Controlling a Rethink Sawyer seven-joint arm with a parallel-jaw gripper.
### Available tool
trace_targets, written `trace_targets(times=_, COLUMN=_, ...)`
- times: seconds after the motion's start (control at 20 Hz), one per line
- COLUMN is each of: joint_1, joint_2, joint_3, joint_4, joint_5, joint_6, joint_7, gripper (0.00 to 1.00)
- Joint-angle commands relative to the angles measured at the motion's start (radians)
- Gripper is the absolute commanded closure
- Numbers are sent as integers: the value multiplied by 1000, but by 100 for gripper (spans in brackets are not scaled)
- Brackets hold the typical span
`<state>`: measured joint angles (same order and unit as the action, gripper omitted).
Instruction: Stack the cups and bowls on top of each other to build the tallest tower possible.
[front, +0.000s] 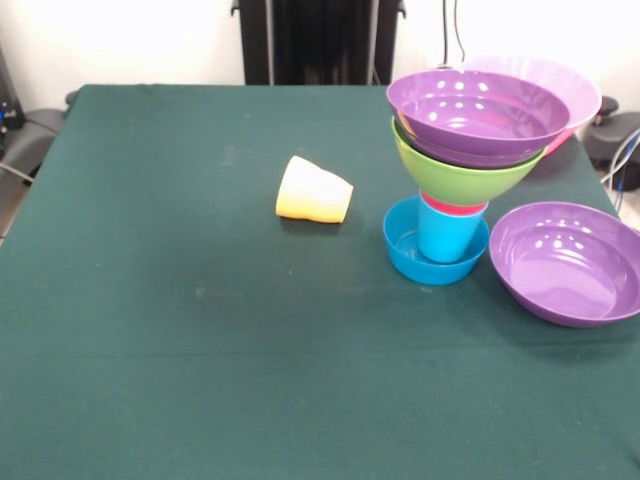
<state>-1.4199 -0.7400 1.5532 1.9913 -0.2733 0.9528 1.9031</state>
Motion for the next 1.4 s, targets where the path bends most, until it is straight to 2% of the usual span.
trace_targets(times=0.05, joint_1=65, joint_2=18, joint_3=-61, joint_4=71, joint_5=-45, joint_6=-57, joint_7=-39, gripper=100)
trace_targets(times=1.4, joint_1=163, joint_2=11, joint_3=-167, joint_4=49, joint_5=-88, joint_6=-169, joint_7=-7, gripper=100)
